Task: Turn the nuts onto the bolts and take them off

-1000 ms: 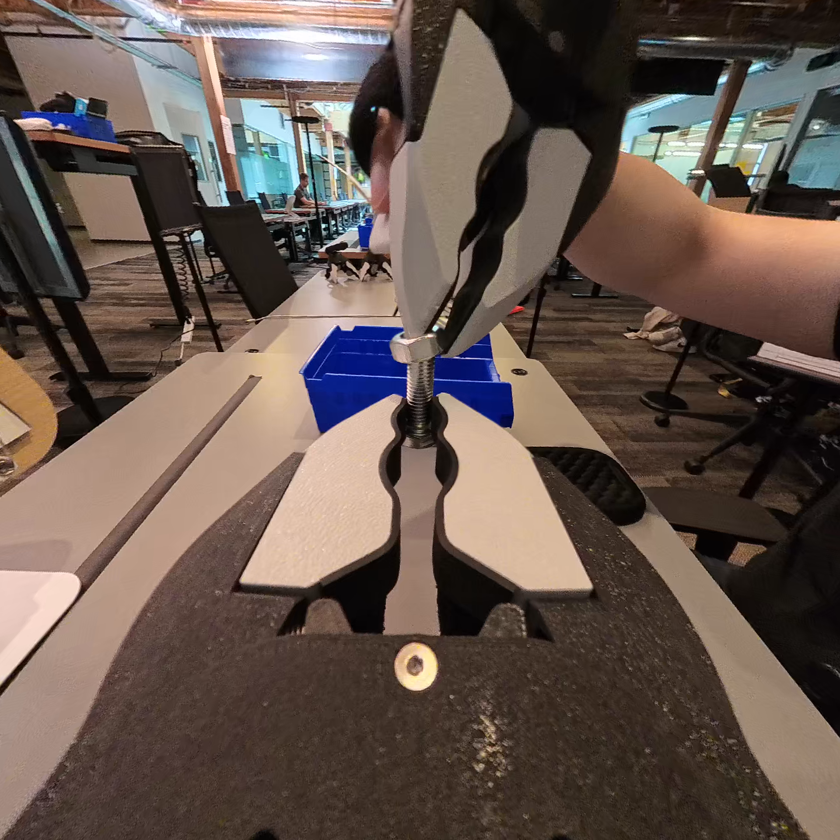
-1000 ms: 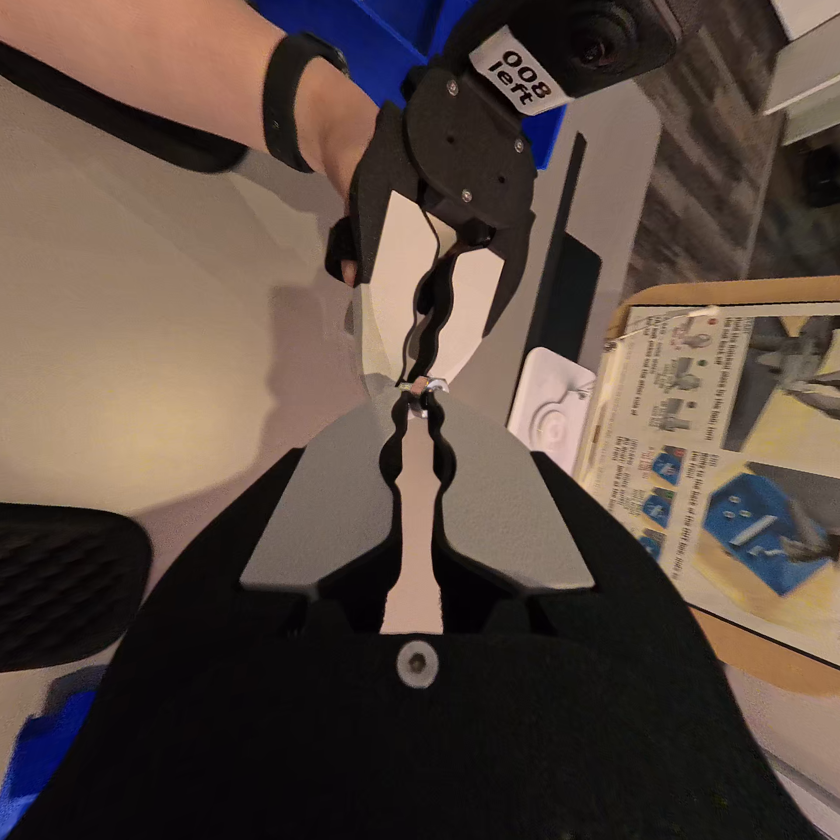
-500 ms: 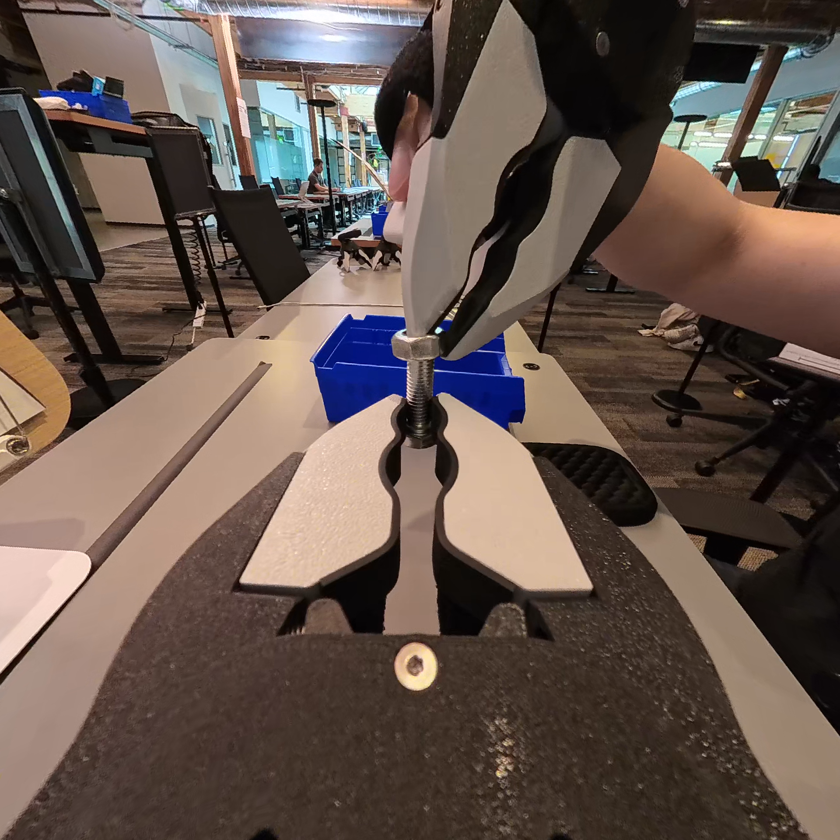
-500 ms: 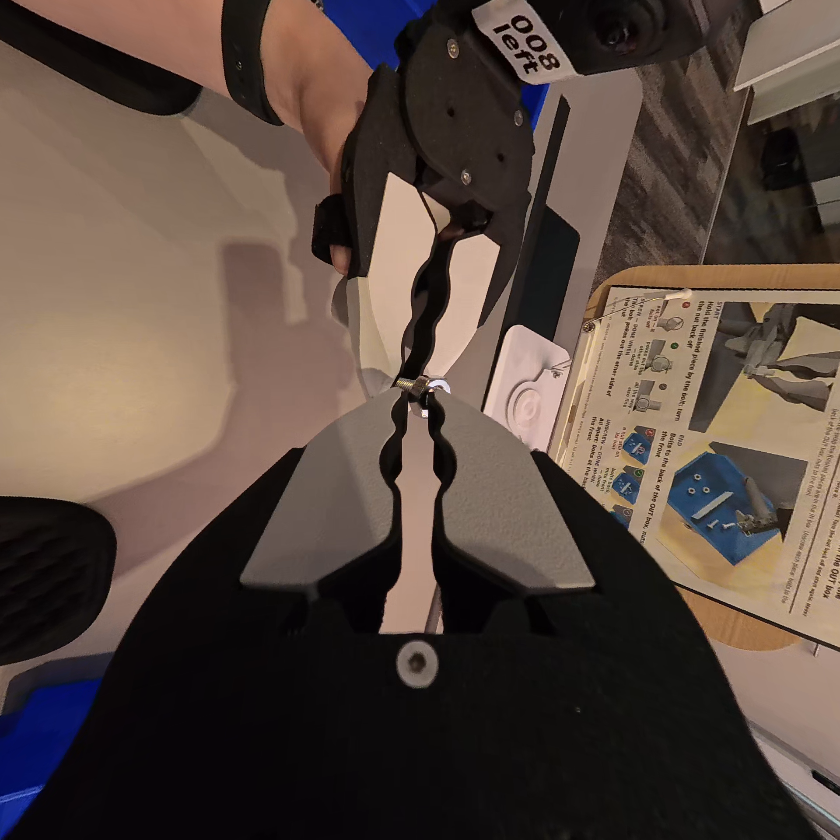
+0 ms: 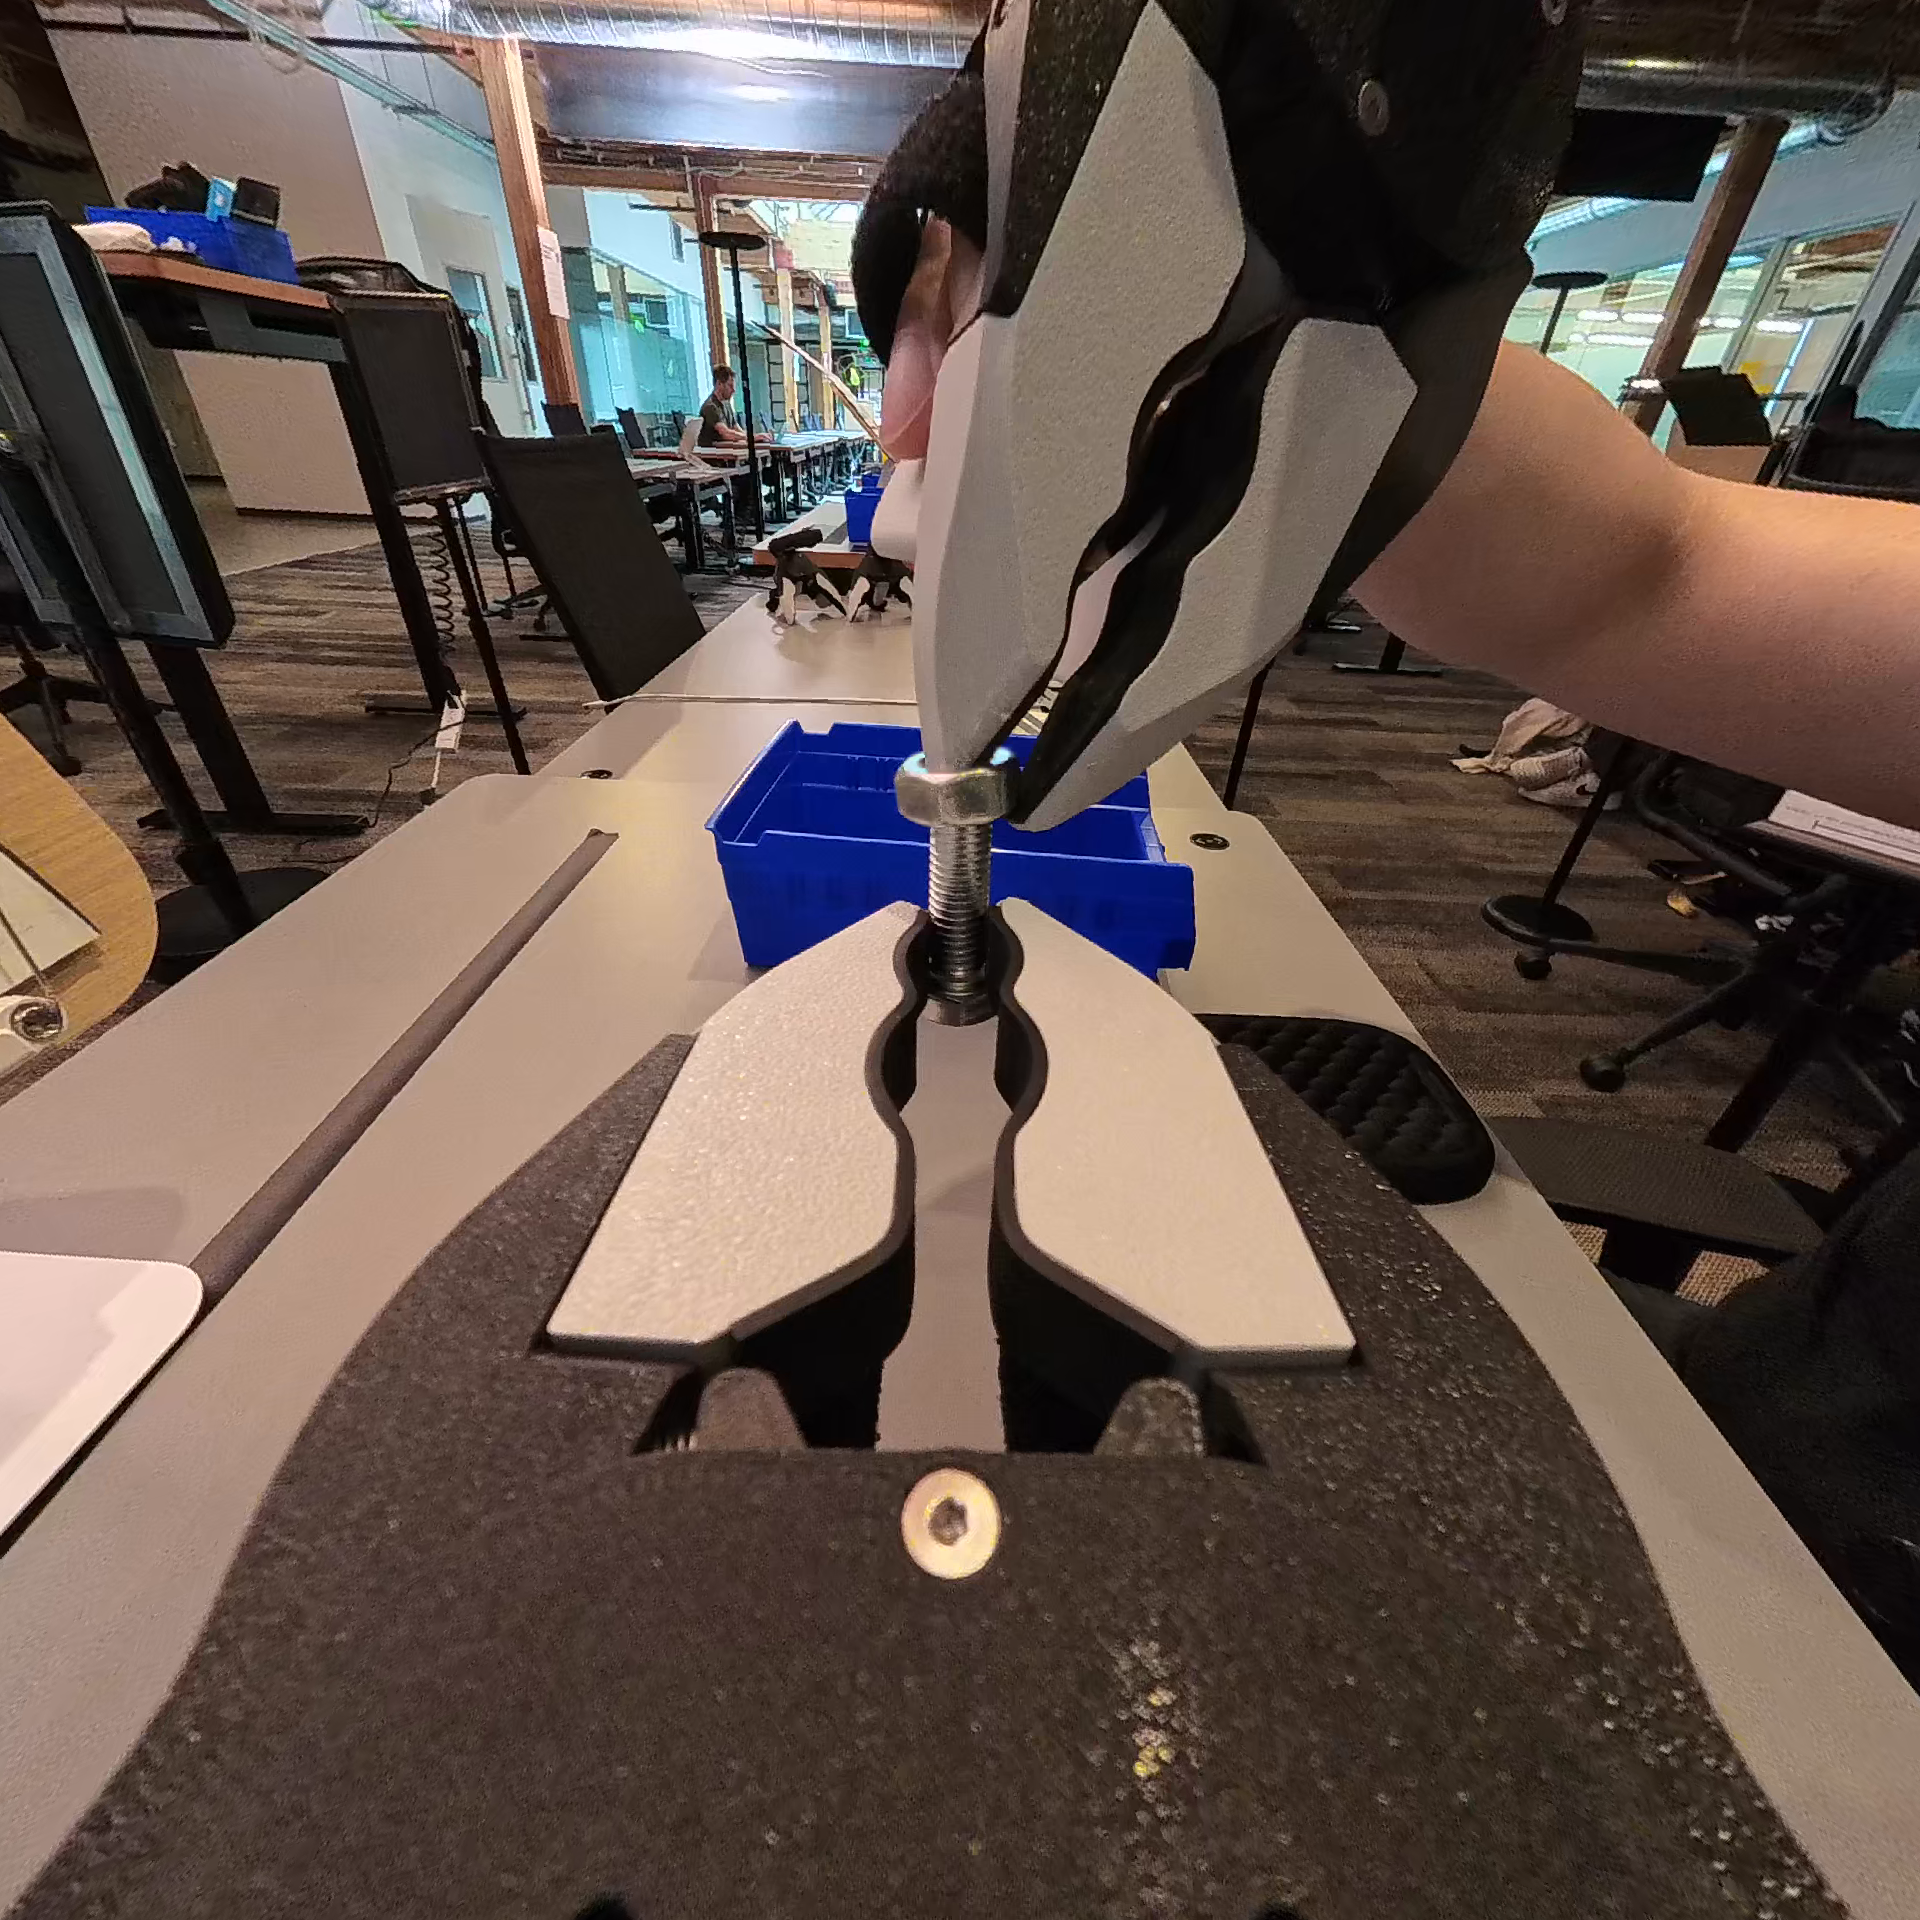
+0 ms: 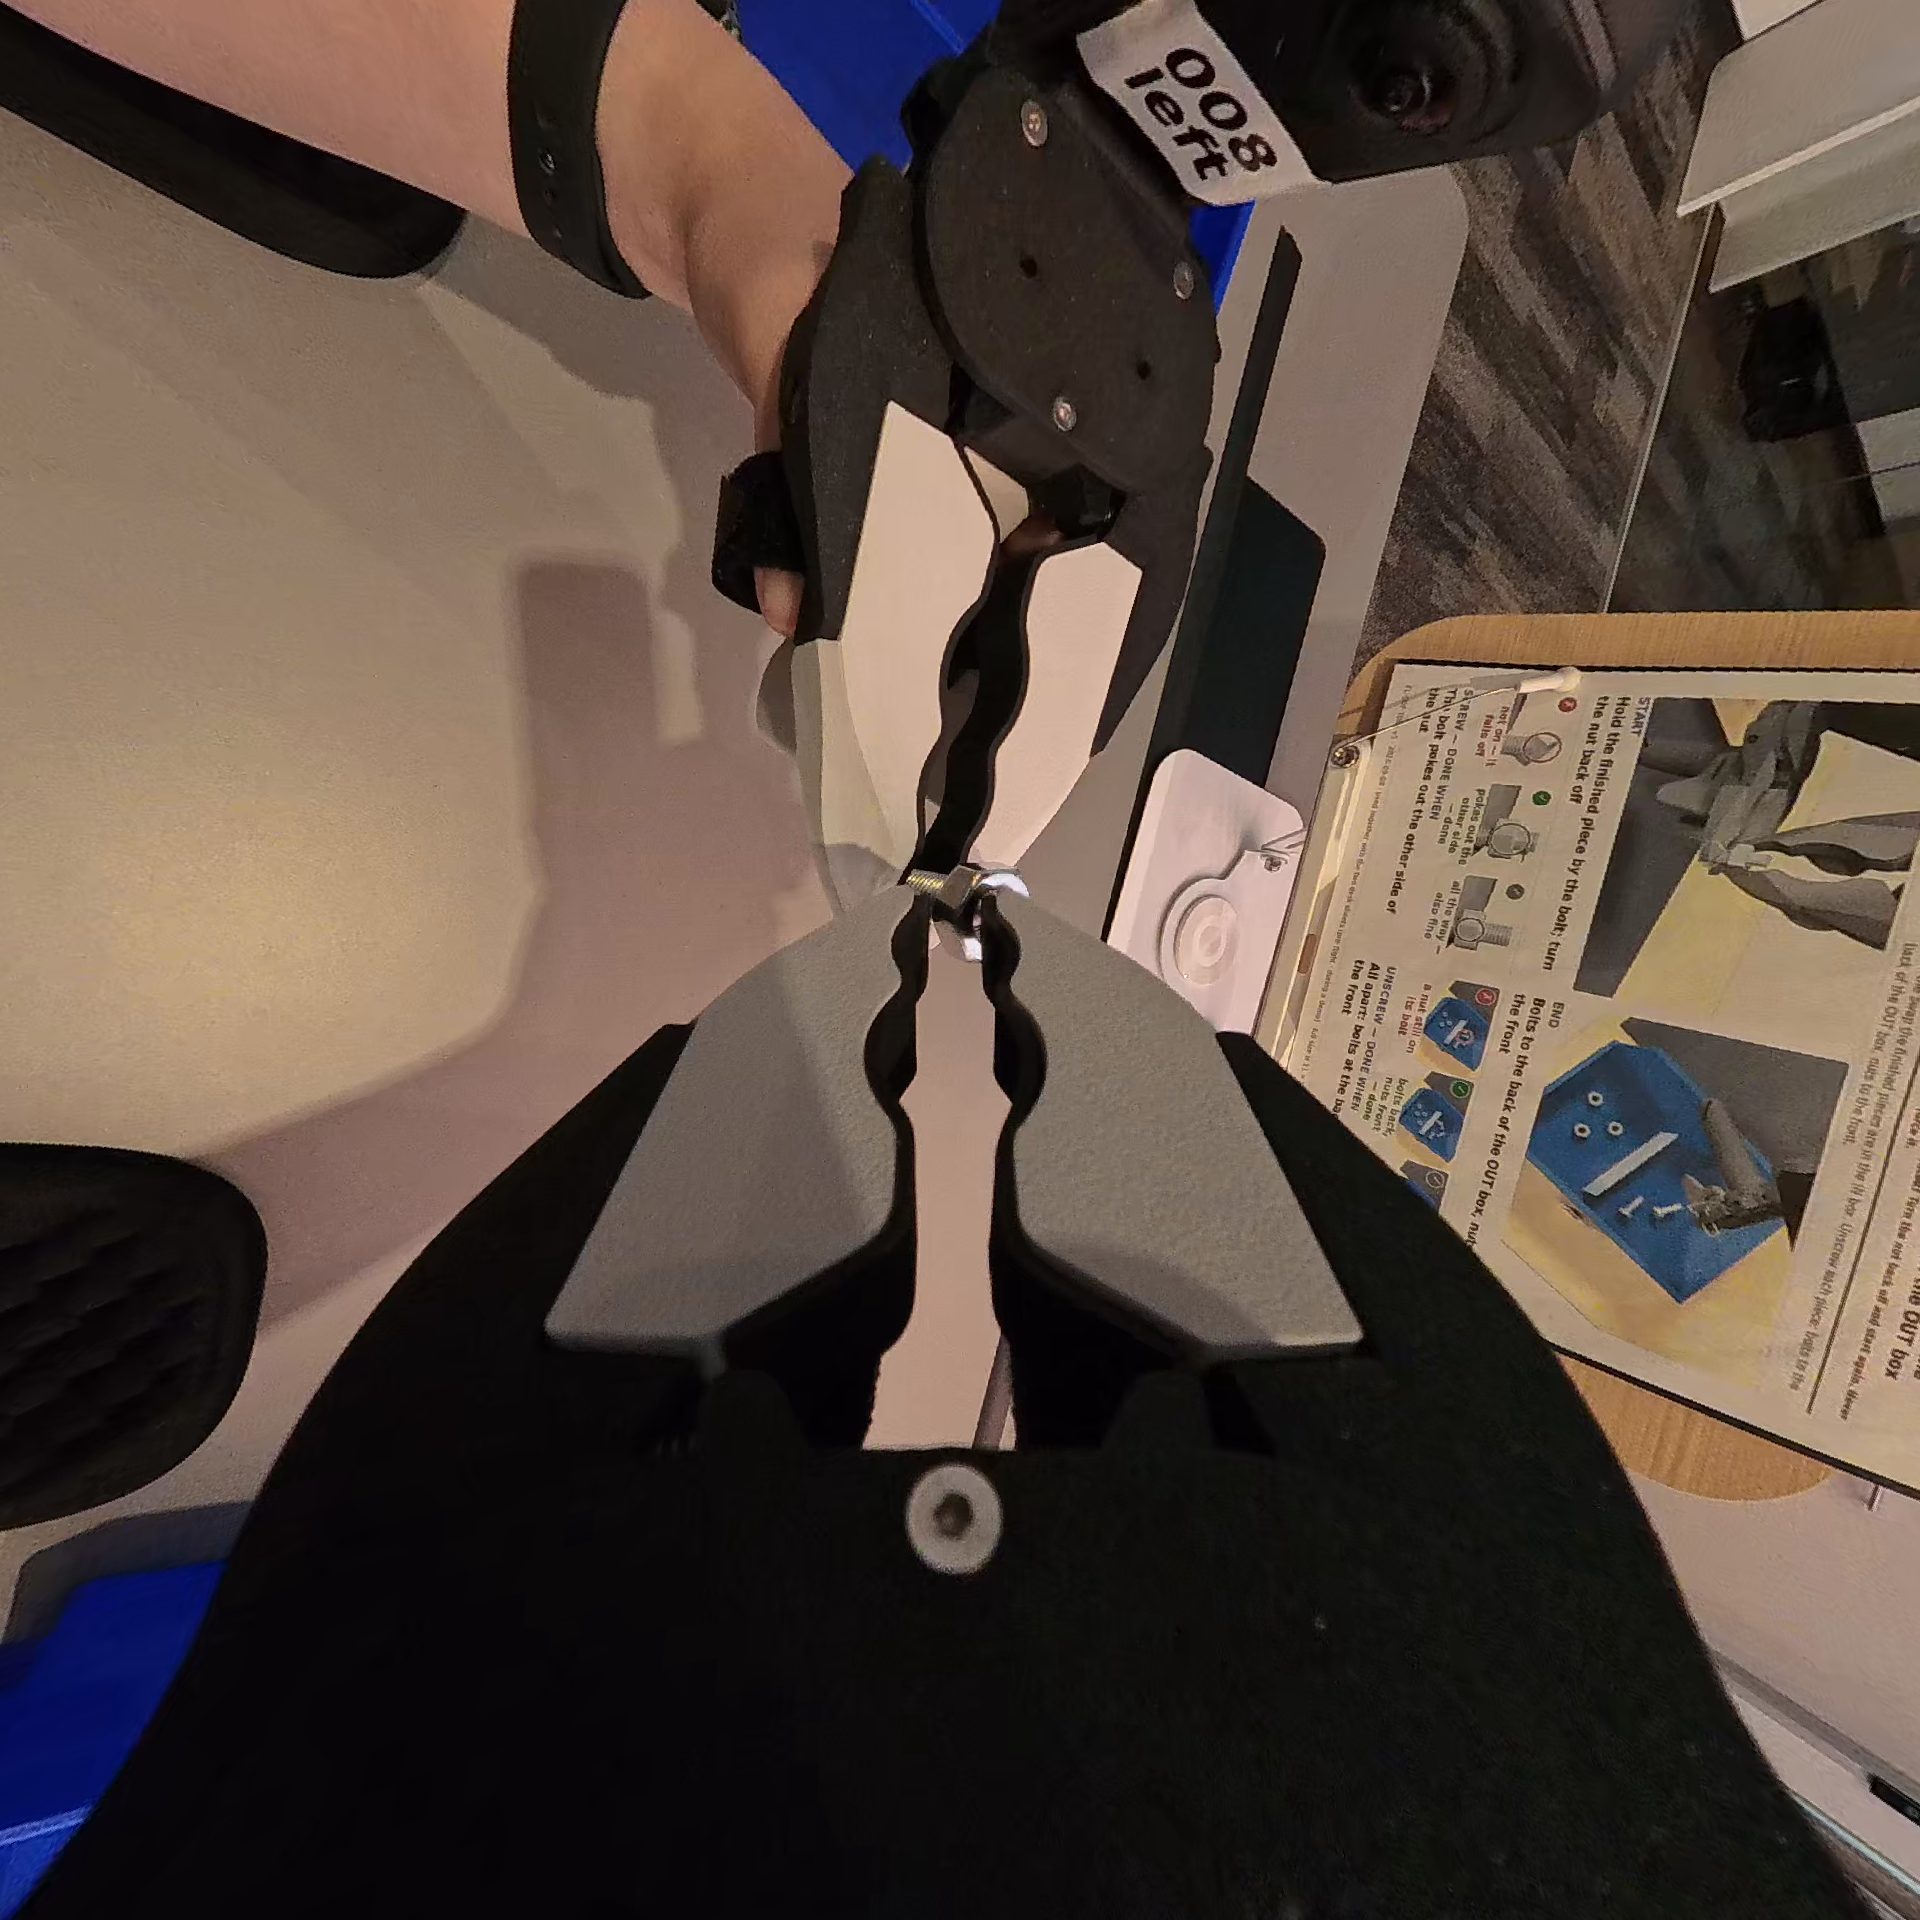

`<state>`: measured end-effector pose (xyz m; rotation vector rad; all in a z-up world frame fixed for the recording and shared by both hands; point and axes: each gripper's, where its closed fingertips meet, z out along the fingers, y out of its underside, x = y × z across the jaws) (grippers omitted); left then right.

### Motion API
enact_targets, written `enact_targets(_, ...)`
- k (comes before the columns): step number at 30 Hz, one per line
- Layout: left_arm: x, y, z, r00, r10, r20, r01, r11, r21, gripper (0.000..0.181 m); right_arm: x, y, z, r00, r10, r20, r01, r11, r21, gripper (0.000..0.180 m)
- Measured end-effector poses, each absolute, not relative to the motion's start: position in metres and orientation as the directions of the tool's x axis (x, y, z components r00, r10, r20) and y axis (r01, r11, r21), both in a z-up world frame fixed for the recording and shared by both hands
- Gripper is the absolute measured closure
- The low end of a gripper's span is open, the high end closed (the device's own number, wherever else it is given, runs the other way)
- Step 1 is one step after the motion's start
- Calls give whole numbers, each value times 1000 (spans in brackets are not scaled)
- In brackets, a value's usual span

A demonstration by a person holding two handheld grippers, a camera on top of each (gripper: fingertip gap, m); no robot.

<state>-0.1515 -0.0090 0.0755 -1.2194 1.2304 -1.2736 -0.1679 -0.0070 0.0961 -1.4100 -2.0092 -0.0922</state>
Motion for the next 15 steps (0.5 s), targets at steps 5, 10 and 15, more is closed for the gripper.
enact_targets(5,-152,-9,76,-50,-998,42,-3,-42,-999,172,-168,-8,98,-187,813,552,855,412,-316,171)
enact_targets(10,-153,-9,78,-54,-998,44,3,-44,-999,172,-169,-8,101,-189,806,562,849,421,-318,170)
enact_targets(15,-154,-9,77,-57,-997,43,3,-43,-999,172,-168,-13,110,-177,819,545,837,416,-354,164)
